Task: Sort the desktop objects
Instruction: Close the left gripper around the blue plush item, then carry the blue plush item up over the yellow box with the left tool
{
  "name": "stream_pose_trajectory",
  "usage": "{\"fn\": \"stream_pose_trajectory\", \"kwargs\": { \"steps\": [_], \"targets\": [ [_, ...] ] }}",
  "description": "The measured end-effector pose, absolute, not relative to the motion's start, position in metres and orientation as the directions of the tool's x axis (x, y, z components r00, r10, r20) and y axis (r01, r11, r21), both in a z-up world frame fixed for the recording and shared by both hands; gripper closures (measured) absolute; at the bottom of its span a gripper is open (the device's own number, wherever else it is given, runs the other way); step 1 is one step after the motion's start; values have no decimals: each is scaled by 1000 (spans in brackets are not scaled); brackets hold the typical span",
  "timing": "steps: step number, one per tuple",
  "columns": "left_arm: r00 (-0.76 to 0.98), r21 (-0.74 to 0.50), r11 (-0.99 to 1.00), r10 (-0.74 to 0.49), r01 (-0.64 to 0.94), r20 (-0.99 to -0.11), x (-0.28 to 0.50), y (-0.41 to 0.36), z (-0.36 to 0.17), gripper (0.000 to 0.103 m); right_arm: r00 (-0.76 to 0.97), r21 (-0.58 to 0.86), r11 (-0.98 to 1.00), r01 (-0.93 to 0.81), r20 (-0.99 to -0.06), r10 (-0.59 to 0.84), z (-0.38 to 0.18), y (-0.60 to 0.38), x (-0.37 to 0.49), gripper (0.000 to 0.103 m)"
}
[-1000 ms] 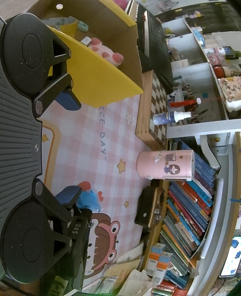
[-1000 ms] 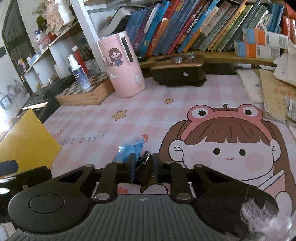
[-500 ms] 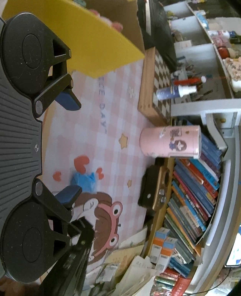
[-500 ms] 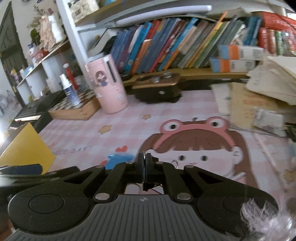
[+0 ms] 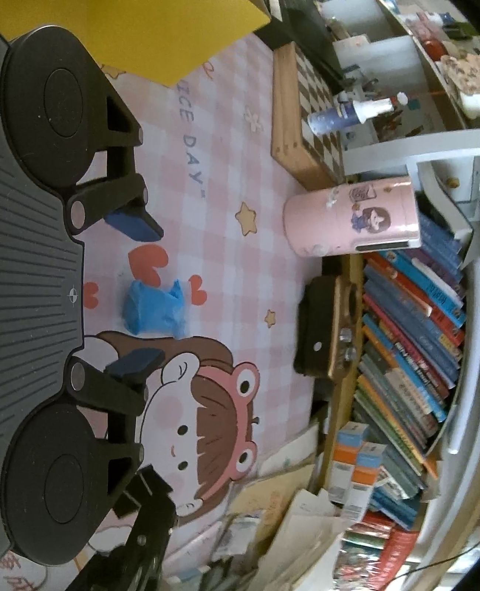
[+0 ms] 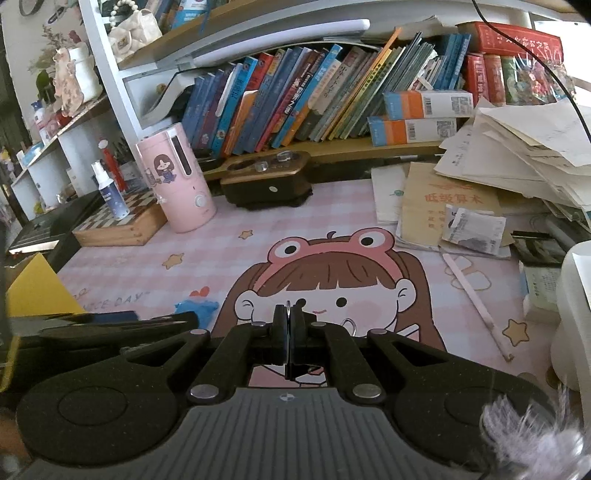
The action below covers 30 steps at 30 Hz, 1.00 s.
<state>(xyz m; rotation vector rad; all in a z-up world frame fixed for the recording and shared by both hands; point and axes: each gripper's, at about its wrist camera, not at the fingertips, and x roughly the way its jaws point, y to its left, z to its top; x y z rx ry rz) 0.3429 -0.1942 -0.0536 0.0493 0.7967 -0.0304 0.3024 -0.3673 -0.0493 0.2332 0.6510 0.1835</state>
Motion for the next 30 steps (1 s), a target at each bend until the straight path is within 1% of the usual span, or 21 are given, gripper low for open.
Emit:
{"fn": "stream_pose_trajectory", "kwargs": {
  "steps": [1,6,7,9,13,18,30],
  "targets": [
    [697,40,998,-3,46,-717,344,-195,-56,45,780,271,958,-96,-577,241,-49,-368,302,101],
    [691,84,995,18,62,-722,349,-200,-66,61,772,268,958,-104,-585,247,-51,-369,300,101],
    [696,92,994,22,63,-717,349,-201,-67,63,772,267,958,-105,-586,248,-51,-369,300,101],
    [695,93,993,15,74,-718,350,-202,-69,72,771,262,959,-109,-586,249,-50,-369,299,101],
    [696,86,992,-4,95,-718,349,-203,-69,73,770,257,960,-112,-588,247,-49,-369,297,101],
    [720,56,995,-24,88,-694,339,-198,-53,73,771,259,958,-119,-584,254,-47,-367,295,101],
    [757,-5,997,-57,71,-651,287,-173,-22,74,765,236,953,-192,-572,296,-33,-344,271,101]
  ]
}}
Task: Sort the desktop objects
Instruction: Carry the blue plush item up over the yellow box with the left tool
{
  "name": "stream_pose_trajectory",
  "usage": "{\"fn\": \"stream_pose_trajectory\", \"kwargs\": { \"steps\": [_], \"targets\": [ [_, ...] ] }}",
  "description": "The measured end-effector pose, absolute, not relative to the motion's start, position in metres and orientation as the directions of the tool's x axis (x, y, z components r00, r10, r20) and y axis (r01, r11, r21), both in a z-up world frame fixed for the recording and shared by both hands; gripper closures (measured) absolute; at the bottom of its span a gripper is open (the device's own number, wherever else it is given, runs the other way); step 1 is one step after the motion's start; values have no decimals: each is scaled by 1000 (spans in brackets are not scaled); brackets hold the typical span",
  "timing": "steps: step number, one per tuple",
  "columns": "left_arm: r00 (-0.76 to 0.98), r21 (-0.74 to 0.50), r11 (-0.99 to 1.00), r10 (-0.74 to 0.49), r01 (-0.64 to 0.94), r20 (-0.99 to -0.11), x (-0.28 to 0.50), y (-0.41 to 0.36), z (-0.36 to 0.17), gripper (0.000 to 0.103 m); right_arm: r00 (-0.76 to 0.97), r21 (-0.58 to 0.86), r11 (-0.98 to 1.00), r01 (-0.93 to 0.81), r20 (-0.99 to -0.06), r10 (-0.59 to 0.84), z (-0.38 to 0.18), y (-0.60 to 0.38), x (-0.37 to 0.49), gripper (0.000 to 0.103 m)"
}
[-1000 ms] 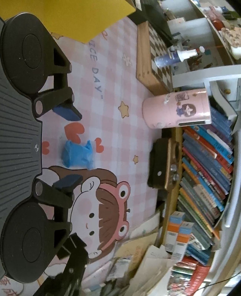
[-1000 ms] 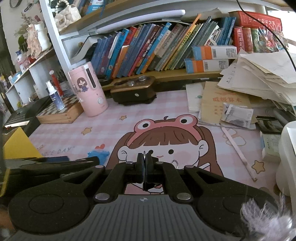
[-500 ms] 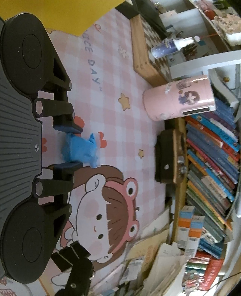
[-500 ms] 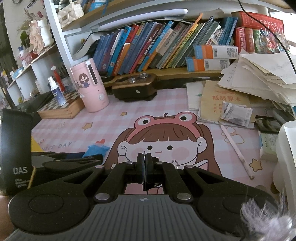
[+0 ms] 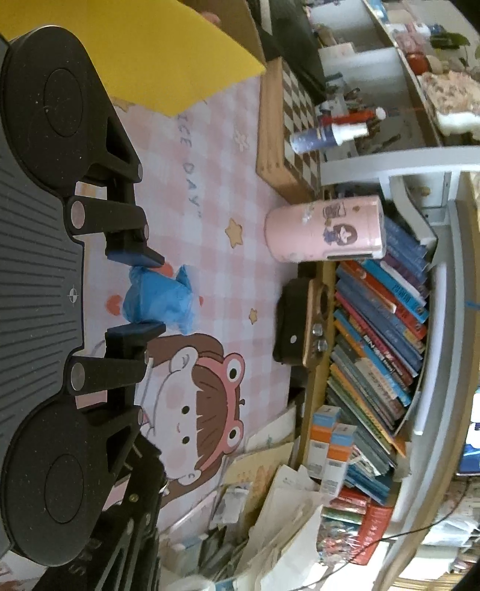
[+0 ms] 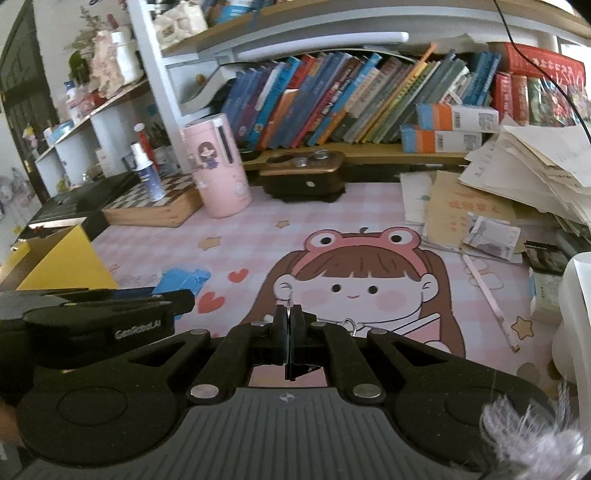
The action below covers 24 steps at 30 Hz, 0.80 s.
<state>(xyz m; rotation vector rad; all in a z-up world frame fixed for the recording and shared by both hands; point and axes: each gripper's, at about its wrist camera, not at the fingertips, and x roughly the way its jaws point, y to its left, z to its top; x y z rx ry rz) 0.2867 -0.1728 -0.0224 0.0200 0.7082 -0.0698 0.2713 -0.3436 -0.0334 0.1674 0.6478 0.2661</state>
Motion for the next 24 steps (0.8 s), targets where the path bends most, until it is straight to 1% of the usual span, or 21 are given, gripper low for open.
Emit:
{"fn": "stream_pose_trajectory", "kwargs": {
  "steps": [6,24],
  "targets": [
    [778,8,997,-53,74,-626,246,-158,-16,74,763,219,950,-222,-568,309,-25,-329,249,101],
    [802,-72,992,-126,103,-583,153,-88,1,74,760,162,957,-239,-583,288,-7,-256,168,101]
  ]
}}
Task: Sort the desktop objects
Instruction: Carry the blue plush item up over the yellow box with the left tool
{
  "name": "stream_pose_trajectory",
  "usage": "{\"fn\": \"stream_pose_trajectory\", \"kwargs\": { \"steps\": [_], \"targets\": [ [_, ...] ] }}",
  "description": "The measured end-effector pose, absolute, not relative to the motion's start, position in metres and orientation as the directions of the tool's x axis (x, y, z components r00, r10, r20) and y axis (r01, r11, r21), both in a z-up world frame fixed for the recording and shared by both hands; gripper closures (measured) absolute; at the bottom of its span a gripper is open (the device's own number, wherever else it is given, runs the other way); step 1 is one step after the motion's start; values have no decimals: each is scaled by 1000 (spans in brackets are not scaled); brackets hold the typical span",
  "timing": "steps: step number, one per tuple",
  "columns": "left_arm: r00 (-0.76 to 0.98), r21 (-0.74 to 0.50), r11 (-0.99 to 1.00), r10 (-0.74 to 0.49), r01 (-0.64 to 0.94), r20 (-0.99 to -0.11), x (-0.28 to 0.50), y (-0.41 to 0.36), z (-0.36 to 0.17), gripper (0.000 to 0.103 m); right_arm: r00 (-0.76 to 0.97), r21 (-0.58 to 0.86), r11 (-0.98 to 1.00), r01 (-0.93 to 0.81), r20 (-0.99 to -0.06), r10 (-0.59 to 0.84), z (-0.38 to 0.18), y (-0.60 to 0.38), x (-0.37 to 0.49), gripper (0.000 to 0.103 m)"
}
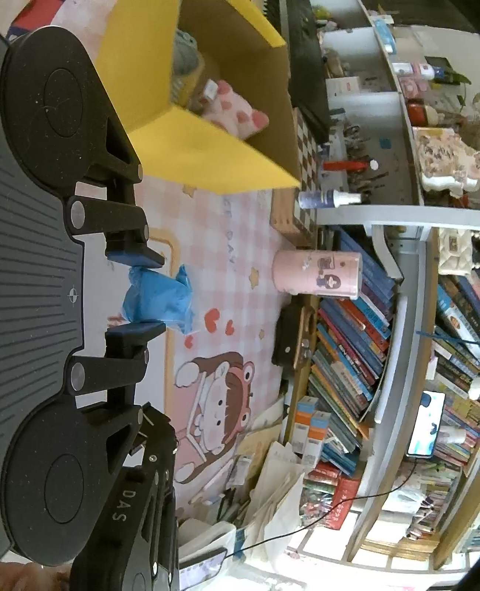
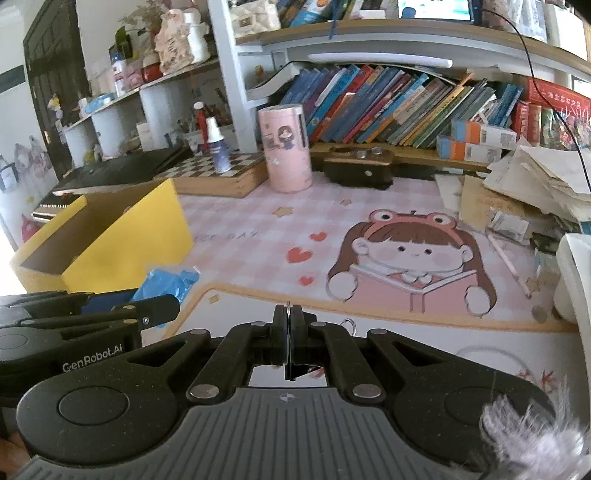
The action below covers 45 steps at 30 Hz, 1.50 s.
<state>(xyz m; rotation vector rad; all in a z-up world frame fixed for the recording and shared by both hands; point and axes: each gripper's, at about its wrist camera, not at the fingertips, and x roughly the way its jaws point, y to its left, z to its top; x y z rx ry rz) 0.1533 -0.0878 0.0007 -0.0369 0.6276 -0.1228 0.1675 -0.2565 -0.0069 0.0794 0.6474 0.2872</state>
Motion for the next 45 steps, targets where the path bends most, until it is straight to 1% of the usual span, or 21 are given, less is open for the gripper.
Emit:
{"fn": "stream_pose_trajectory", "kwargs": {
  "steps": [12,25,35,45],
  "targets": [
    [803,-80,993,-118,88,-583,91,-25,3,74,743,166,950,-264,-593,309,-3,-188,109,101],
    [808,-61,998,-52,19,-587,24,43,2,74,711,190,927,-323,-598,370,-6,-114,48,101],
    [813,-74,997,-19,-30,-581,0,76,4,74,692,178,910,-375,-599,403,-3,-78,27,101],
    [820,-86,993,12,-75,-573,-10,103,3,75,672,161,890,-426,-602,430,0,-51,25,101]
  ]
}}
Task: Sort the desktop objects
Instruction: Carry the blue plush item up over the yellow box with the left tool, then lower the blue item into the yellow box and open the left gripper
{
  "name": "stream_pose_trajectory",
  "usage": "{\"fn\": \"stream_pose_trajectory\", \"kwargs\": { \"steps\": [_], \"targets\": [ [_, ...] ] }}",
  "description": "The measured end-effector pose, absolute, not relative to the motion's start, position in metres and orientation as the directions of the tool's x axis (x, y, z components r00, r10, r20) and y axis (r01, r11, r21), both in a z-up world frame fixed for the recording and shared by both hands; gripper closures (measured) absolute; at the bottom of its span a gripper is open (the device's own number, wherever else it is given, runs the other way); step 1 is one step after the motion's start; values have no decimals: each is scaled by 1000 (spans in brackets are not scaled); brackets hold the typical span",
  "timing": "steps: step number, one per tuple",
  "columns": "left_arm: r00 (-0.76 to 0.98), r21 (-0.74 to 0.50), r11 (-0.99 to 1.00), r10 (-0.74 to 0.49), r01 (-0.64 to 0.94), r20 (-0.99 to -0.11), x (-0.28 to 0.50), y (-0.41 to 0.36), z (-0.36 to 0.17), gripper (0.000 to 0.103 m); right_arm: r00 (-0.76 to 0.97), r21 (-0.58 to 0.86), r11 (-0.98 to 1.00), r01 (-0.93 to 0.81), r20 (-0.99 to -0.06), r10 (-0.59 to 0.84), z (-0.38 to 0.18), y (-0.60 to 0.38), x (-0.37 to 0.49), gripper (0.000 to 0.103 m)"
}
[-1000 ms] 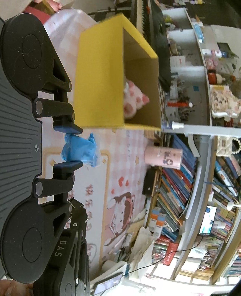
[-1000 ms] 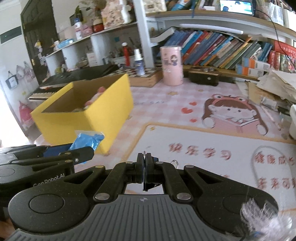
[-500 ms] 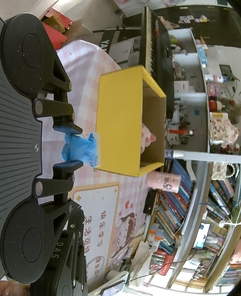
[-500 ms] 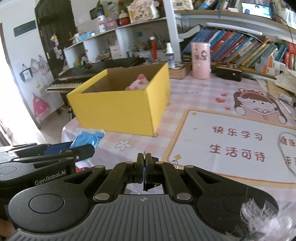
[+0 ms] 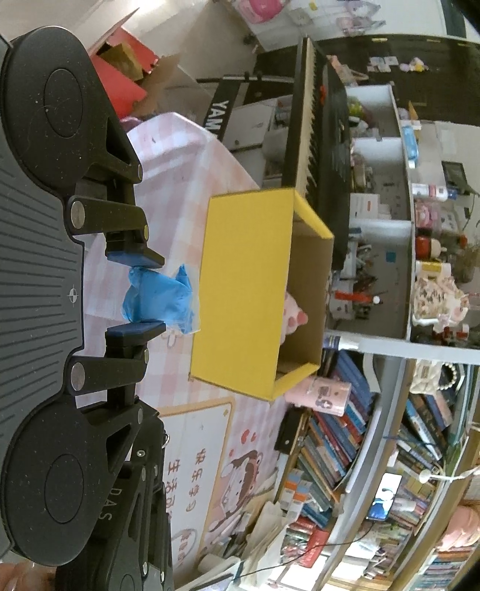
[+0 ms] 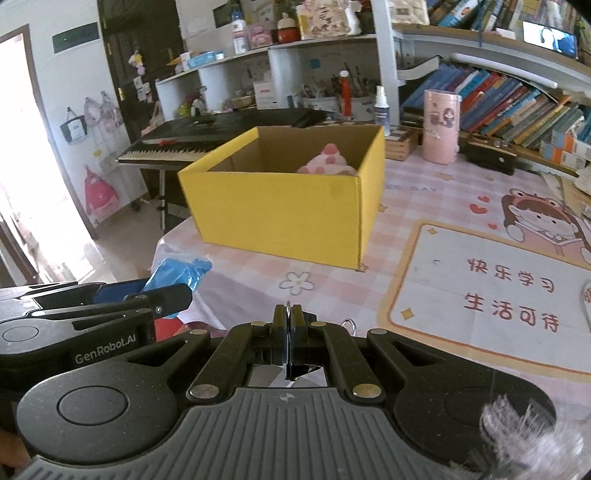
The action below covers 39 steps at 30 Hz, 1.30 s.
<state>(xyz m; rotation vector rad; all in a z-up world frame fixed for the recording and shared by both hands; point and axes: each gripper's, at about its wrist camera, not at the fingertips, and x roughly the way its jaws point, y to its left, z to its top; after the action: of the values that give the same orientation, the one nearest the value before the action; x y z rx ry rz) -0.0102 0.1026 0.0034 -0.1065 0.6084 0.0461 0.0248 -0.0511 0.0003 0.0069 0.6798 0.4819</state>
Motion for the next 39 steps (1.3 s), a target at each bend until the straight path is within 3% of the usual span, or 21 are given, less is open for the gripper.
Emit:
{"fn": "stream_pose_trajectory", "kwargs": {
  "steps": [21,32,39],
  "targets": [
    [860,-53,991,79,-122,-504,12,130,29,75,672,175,849,-499,-540,507,32,-16,61,101],
    [885,-54,988,106,-146,-454,63,133,48,75,710,177,832,-526,-447,544,61,-13,116,101],
    [879,-47,987,113,-152,-462,105,130,47,75,713,183,835,-519,-445,541,62,-17,163,101]
  ]
}}
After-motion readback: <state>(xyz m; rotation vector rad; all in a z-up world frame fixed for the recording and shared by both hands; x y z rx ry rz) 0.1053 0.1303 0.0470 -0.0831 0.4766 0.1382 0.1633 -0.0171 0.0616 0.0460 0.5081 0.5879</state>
